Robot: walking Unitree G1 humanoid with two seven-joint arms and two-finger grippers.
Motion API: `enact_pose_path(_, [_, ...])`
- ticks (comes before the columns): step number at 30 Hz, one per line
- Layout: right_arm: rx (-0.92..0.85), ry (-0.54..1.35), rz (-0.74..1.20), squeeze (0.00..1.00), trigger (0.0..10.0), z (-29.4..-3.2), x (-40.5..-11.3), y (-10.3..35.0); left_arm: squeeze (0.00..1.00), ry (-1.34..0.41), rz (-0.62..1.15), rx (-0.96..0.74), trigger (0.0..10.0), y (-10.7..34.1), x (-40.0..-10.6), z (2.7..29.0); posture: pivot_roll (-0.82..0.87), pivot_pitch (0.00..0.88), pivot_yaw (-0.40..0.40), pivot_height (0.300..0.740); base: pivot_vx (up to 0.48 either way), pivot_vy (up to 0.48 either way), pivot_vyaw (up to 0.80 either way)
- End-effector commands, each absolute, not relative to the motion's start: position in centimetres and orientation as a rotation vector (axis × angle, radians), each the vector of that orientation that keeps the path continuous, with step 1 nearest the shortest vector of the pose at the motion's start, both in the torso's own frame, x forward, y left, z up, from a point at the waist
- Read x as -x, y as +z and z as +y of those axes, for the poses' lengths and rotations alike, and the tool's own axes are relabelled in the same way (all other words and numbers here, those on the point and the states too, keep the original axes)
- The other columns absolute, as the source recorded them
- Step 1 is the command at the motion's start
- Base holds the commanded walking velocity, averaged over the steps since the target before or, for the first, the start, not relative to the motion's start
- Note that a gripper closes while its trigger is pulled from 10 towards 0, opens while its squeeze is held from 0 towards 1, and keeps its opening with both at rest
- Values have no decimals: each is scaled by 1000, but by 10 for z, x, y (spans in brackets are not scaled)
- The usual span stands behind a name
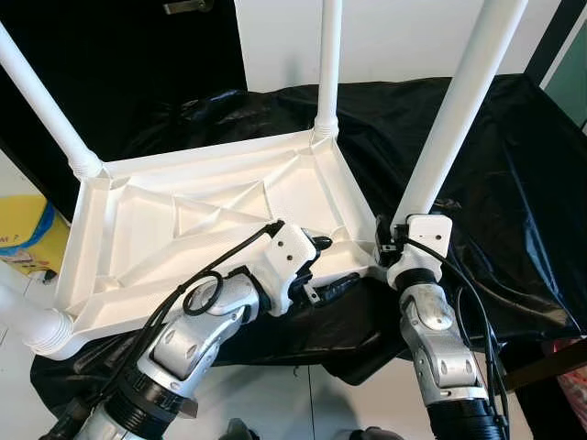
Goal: Building children table
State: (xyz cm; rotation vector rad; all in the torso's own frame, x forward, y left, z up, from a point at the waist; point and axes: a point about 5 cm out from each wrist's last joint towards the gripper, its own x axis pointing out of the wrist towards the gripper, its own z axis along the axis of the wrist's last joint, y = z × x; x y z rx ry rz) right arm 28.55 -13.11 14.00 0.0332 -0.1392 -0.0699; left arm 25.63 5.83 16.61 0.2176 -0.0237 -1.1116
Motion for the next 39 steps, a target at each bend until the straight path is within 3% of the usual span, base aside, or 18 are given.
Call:
enact_pose_path(1, [-49,-124,-65,0,10000,-136,-280,125,0,-1218,-11,-223,10000,165,-248,54,-34,82,18,740,0,0,0])
enact_pose_path(18, [-34,-177,-76,0,10000,-137,-278,128,0,-1218,-4,-222,10000,164,-247,56,-38,90,23,740,0,0,0])
enact_pose_path(19, [-40,-166,-93,1000,10000,-138,-277,130,0,-1218,-4,-221,10000,164,-248,55,-41,95,24,740,0,0,0])
enact_pose_path(33, [-39,-78,-152,1000,10000,-152,-273,137,0,-1207,-13,-217,10000,166,-251,55,-62,99,29,740,0,0,0])
enact_pose_path(34, [-43,-33,-155,957,10000,-152,-272,138,0,-1207,-13,-216,10000,165,-252,54,-69,98,33,740,0,0,0])
enact_pose_path(35, [-45,2,-161,463,10000,-153,-272,138,0,-1207,-13,-216,10000,165,-252,54,-70,99,33,740,0,0,0])
enact_pose_path(36, [-46,22,-164,463,10000,-153,-271,139,0,-1208,-13,-216,10000,165,-252,53,-70,99,33,740,0,0,0])
enact_pose_path(37, [-33,79,-174,0,10000,-154,-271,140,0,-1212,-14,-216,10000,165,-252,53,-74,98,32,740,0,0,0])
enact_pose_path(39, [-33,79,-174,0,10000,-154,-271,140,0,-1212,-14,-216,10000,165,-252,53,-74,98,32,740,0,0,0])
